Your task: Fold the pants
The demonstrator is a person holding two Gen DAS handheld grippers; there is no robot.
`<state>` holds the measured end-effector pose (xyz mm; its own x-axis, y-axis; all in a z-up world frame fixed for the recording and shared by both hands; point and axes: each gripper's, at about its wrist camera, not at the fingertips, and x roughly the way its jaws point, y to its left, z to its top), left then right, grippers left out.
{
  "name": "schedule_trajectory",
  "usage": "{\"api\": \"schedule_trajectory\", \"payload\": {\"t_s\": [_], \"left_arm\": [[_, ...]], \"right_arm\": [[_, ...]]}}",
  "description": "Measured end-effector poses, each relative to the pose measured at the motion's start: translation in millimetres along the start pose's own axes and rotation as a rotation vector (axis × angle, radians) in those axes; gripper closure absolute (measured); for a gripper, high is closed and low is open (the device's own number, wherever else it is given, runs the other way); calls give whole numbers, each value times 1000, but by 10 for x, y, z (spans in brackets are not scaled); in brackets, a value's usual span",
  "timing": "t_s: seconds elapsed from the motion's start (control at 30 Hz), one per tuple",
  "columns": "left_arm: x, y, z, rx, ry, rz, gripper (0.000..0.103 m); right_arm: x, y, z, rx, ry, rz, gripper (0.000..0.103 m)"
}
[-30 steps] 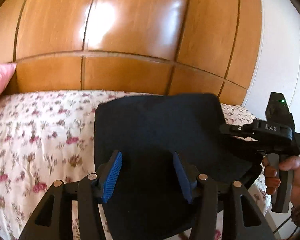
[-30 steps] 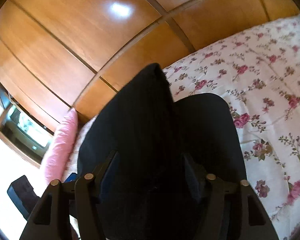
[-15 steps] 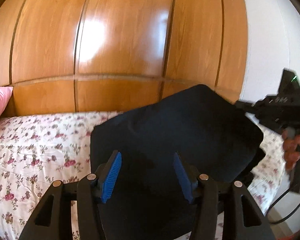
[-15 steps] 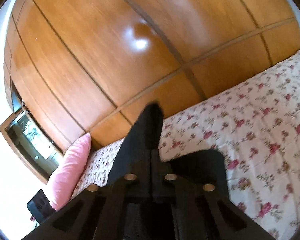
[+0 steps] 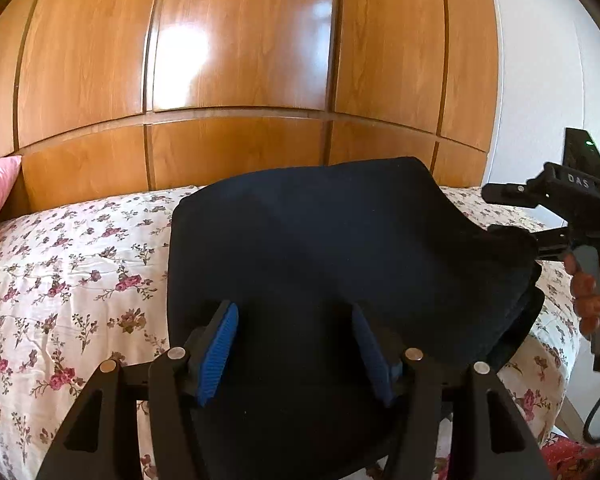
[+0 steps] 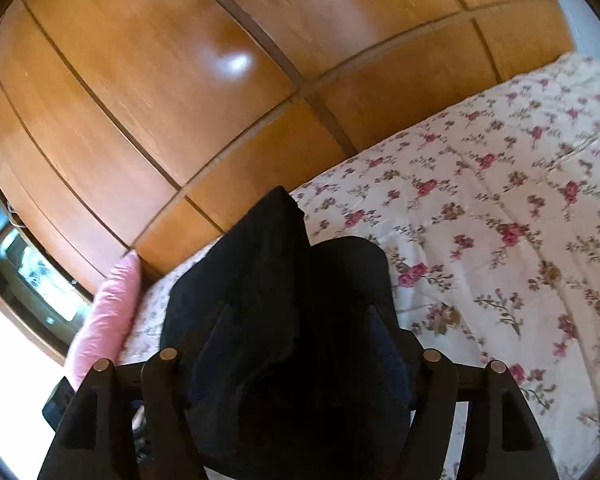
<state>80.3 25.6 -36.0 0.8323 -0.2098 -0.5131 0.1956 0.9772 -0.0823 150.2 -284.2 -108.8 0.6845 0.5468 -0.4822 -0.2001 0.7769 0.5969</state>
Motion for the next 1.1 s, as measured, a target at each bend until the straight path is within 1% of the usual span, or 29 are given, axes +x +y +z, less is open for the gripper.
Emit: {"api": "schedule_trajectory", "payload": {"t_s": [0.07, 0.1, 0.17, 0.2, 0.23, 0.27, 0.3, 0.4, 0.5, 0.53, 0.6, 0.63, 0.67, 0.7, 0.73, 0.77, 0.8, 0.83, 0.9, 0.93, 0.97, 1.0, 1.07, 1.1], "left_arm": [[-20, -18, -12, 2, -9, 2, 43], [-13, -6, -8, 0, -10, 0, 43], [-21, 10, -16, -10, -14, -4, 43], [-20, 20, -16, -15, -15, -4, 43], [-32, 28, -5, -19, -14, -2, 43], [-50, 22, 9, -19, -10, 0, 43], [-68, 13, 48, -12, -2, 3, 42], [-126, -33, 164, 13, -15, -11, 42], [-115, -54, 188, 4, -10, -29, 42], [-112, -56, 174, 0, -11, -30, 42], [-90, -88, 111, 20, -6, -14, 42], [-73, -106, 80, 34, -1, -9, 42], [-58, -138, 42, 54, -1, -1, 42], [-52, -179, 5, 81, -10, 19, 42], [-58, -211, -16, 103, -19, 35, 42], [-66, -221, -10, 109, -18, 38, 42], [-74, -211, 7, 107, -11, 33, 42], [-78, -193, 25, 102, -4, 27, 42], [-129, -148, 135, 73, 11, 1, 42], [-176, -141, 185, 62, -1, -8, 42], [-221, -114, 263, 53, -20, -9, 42], [-270, -85, 374, 44, -43, 3, 42], [-316, -39, 566, 21, -78, 17, 42], [-288, -13, 694, 8, -80, 21, 42]], "right_arm": [[130, 31, 22, -21, 53, 33, 33], [215, 48, 3, -33, 88, 55, 35], [388, 65, -65, -39, 148, 96, 44], [420, 85, -105, -53, 138, 63, 50], [419, 108, -126, -65, 123, 33, 75], [415, 135, -129, -73, 111, 17, 84], [369, 157, -111, -64, 91, 28, 87], [143, 268, -11, -77, 16, 45, 89], [-106, 396, 73, -111, -44, 53, 89], [-140, 389, 73, -115, -47, 44, 89], [-98, 305, 15, -106, -27, 13, 89], [-35, 236, -52, -102, 0, -29, 89], [90, 125, -148, -91, 45, -90, 87], [209, 25, -242, -81, 84, -114, 86], [230, -52, -330, -88, 43, -90, 87], [182, -47, -345, -96, 3, -75, 85], [164, -27, -354, -102, -6, -79, 84], [159, 9, -340, -111, 0, -90, 80], [131, 94, -252, -137, 25, -128, 76], [65, 159, -185, -151, 10, -170, 74], [-18, 214, -124, -171, -25, -211, 72], [-87, 248, -88, -188, -50, -227, 71], [-233, 423, 54, -238, -106, -230, 69], [-264, 519, 115, -262, -123, -221, 69]]}}
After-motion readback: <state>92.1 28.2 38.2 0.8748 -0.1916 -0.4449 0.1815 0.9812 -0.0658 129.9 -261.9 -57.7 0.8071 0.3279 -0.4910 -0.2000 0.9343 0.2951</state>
